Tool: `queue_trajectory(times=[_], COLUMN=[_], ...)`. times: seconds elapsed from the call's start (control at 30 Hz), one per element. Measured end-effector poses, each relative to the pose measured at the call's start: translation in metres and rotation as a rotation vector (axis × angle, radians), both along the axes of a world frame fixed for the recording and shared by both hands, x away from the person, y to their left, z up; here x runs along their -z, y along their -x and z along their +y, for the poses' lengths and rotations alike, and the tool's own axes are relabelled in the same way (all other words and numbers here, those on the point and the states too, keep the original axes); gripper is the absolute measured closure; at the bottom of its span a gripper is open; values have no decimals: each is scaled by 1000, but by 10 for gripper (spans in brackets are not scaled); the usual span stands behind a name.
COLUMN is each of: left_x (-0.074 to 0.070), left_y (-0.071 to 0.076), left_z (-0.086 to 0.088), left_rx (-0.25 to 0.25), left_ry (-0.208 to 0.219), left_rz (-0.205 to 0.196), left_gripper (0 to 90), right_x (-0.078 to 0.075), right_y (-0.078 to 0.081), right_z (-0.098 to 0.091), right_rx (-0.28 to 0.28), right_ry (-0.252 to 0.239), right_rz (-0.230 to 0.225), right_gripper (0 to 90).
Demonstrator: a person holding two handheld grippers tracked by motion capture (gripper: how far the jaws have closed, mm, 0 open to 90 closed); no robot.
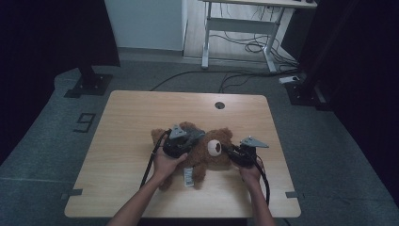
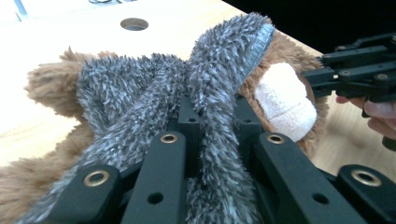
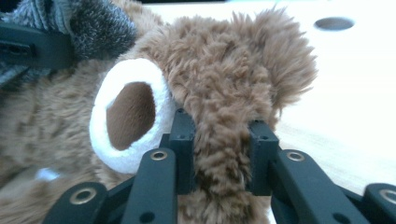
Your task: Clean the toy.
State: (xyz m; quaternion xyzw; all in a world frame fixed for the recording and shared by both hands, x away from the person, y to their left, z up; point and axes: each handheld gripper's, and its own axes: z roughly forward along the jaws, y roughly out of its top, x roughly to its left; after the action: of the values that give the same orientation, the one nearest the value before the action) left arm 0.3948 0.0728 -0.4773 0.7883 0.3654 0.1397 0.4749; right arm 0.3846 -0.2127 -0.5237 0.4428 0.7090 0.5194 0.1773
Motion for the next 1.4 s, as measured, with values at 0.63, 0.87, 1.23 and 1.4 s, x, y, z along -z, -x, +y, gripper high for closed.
queue_trajectory(times=[0.63,0.87,1.23,1.4], left_x=[-50,-36,-28,-32], left_y=[-8,-23,-24,-19], left_z=[-54,-102,-78,-42], left_rx=[69,79,14,-17], left_ry=[15,-56,-75,-22], left_rz=[41,115,127,128], left_gripper=[769,761,768,772], right_x=[5,8,10,9], right_y=[13,25,26,27], right_z=[-6,-8,-10,-11], right_rx=[-12,-27,-30,-34], right_ry=[-19,-4,-11,-13], right_rz=[-50,-71,-54,-47], right_gripper=[718,718,718,718])
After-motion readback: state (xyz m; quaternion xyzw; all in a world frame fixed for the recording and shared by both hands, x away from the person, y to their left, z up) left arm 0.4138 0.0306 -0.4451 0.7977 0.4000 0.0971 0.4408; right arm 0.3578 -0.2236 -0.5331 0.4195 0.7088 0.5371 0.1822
